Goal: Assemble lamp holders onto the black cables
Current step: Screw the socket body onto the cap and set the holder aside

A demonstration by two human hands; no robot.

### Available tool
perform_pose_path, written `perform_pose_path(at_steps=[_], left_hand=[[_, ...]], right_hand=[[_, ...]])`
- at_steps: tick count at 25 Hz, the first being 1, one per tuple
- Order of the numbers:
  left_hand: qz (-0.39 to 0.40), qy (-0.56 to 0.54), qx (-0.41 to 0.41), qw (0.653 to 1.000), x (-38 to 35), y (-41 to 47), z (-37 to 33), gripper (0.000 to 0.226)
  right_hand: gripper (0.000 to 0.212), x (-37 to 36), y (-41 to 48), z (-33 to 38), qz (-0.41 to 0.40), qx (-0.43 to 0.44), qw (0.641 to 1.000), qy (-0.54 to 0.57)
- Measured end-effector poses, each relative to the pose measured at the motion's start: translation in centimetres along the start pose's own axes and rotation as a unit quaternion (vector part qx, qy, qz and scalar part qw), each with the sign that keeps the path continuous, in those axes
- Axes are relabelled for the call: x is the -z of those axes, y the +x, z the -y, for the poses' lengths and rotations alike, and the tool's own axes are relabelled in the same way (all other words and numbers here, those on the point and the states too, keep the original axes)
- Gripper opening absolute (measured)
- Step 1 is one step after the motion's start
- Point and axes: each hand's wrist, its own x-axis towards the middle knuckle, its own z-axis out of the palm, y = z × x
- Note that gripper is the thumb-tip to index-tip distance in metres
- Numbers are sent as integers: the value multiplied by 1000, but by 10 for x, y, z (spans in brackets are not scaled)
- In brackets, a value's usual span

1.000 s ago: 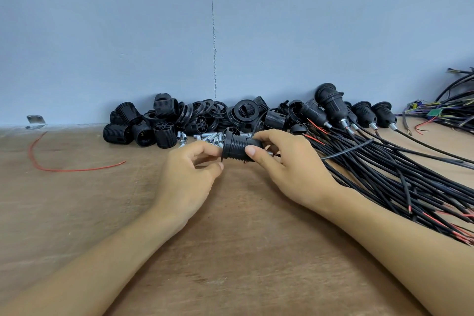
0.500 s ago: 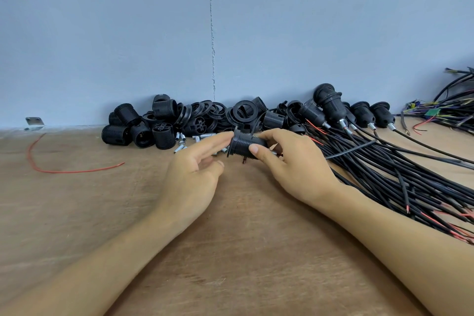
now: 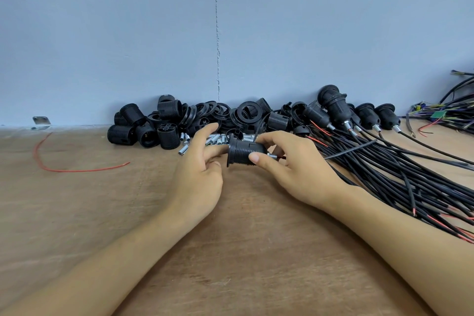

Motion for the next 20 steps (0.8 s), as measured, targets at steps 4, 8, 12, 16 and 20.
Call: perform_pose_path(at_steps=[4, 8, 12, 16, 20], left_hand=[[21, -1, -17, 1000, -1, -3, -7, 60], [18, 32, -60, 998, -1, -8, -11, 65], [6, 48, -39, 998, -2, -6, -4, 60], [26, 18, -8, 999, -3, -3, -2, 65], [-15, -24, -12, 1000, 3, 2, -7, 63]], right_hand=[[39, 0, -1, 0, -8, -1, 999, -38], [32, 1, 2, -4, -56, -34, 997, -31], [31, -1, 2, -2, -88, -45, 995, -1], [33, -1, 0, 2, -53, -11, 998, 10], [31, -2, -1, 3, 3, 5, 1000, 8]])
